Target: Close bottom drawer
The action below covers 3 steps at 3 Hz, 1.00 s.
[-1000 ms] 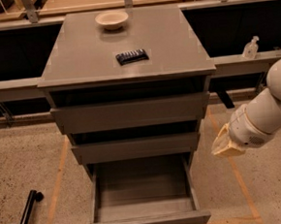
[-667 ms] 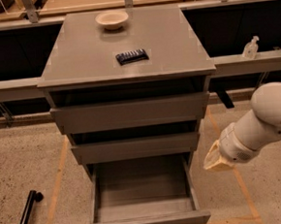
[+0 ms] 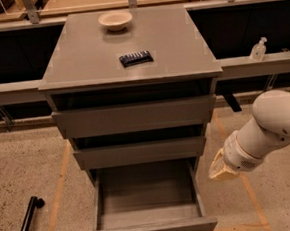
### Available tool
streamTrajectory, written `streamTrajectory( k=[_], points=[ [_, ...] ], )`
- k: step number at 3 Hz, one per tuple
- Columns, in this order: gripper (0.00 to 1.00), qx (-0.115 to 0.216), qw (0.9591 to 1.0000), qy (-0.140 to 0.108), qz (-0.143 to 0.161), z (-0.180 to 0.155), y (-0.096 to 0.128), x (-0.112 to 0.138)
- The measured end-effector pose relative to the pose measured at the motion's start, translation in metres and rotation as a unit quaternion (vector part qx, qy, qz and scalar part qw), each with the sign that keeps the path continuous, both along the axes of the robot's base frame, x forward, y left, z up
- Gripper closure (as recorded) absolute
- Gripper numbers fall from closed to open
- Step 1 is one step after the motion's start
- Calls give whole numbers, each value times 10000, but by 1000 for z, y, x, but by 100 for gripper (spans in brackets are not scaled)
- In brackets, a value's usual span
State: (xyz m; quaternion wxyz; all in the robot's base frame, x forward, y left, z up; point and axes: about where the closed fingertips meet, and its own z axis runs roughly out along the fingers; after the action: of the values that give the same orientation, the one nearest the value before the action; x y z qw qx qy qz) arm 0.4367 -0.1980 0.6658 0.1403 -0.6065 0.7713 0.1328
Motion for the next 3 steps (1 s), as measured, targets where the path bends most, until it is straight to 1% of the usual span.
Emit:
streamTrajectory(
  k=[1,2,3],
  points=[
    [100,143,9996,258,23,-49,13,-5],
    [100,375,9977,566,-50,-107,23,-12],
    [100,375,9977,566,-50,-107,23,-12]
  ],
)
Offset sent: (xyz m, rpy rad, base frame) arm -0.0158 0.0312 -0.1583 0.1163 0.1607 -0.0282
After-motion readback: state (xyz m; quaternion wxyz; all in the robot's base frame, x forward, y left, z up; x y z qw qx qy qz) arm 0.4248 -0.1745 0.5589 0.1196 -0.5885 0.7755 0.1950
